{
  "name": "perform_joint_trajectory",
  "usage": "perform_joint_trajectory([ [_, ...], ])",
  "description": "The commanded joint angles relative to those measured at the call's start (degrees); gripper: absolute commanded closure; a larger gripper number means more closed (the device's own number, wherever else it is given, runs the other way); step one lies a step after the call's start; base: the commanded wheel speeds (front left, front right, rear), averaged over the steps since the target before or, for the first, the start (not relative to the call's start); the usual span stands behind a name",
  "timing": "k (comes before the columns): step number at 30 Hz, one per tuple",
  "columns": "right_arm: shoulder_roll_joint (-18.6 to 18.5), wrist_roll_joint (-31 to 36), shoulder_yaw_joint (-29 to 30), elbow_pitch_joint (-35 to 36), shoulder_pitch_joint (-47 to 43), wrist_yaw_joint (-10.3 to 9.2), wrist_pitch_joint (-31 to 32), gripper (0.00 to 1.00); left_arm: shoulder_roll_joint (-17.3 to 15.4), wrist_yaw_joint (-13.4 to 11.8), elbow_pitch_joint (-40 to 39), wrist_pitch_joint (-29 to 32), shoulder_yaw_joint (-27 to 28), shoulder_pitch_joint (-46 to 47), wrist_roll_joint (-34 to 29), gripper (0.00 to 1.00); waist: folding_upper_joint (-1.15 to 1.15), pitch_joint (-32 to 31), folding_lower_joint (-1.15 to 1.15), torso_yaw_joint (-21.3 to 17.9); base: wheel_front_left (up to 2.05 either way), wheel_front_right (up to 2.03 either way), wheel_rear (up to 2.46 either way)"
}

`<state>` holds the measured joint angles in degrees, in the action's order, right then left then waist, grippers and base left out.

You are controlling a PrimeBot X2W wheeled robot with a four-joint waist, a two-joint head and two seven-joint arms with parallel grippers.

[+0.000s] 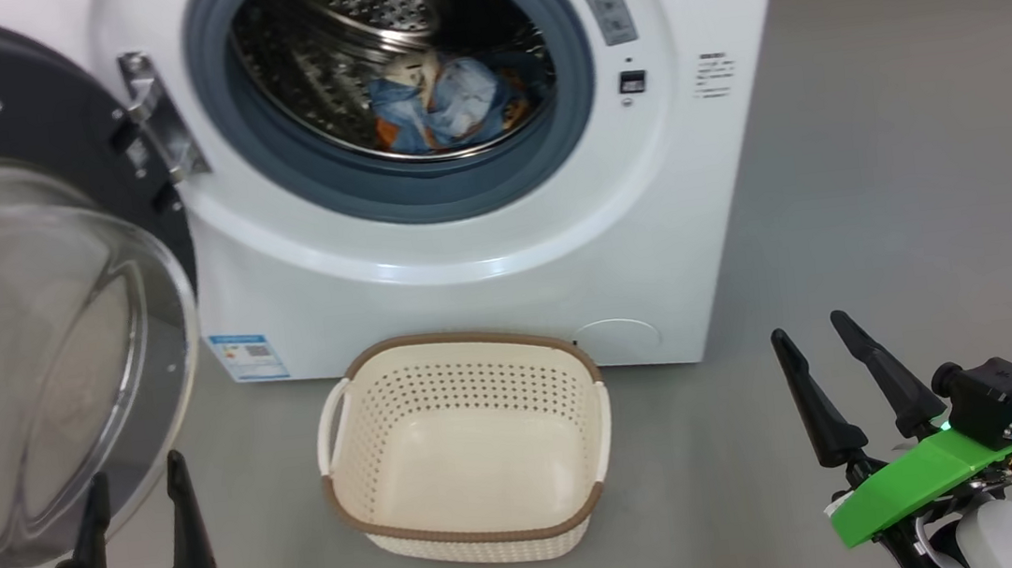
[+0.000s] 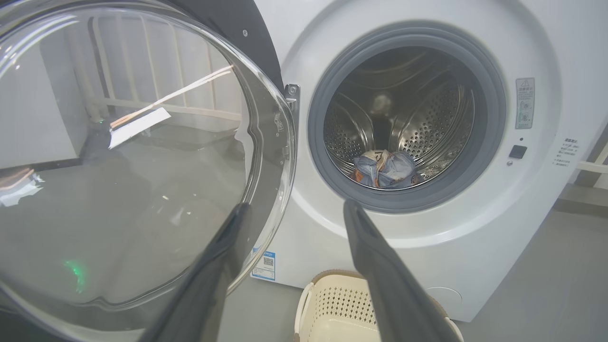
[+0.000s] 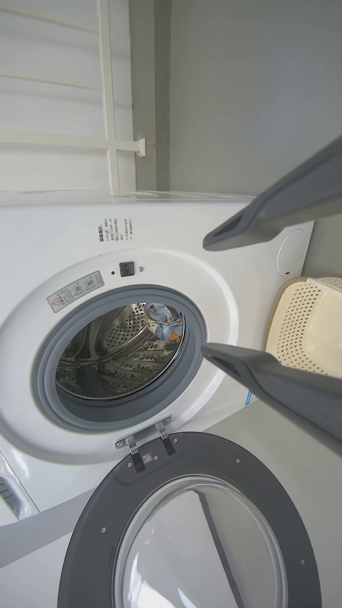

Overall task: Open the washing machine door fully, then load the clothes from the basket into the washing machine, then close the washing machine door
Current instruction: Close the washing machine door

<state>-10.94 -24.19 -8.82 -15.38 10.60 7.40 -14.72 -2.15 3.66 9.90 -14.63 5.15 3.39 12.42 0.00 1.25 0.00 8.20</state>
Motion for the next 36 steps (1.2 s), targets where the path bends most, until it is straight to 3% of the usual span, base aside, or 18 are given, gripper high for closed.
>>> perform_joint_trajectory([
  [1, -0.5, -0.1, -1.5, 1.2, 0.1, 0.09, -0.3, 0.00, -0.7, -0.6, -1.5, -0.4, 1.6, 0.9, 0.3, 0.00, 0.00, -0.3, 0.00, 2.6, 0.00, 0.00, 0.00],
  [28, -0.9, -1.3, -3.3, 0.6, 0.5, 0.09, -0.3, 0.00, -0.7, -2.8, -1.5, -0.4, 0.2, -0.2, 1.4, 0.00, 0.00, -0.9, 0.00, 19.3, 0.00, 0.00, 0.00],
  [36, -0.5, -1.7, -4.9, 0.2, 1.6, 0.09, -0.3, 0.00, -0.7, -3.1, -2.3, -0.4, 0.9, -1.0, 1.7, 0.00, 0.00, -1.0, 0.00, 21.3, 0.00, 0.00, 0.00],
])
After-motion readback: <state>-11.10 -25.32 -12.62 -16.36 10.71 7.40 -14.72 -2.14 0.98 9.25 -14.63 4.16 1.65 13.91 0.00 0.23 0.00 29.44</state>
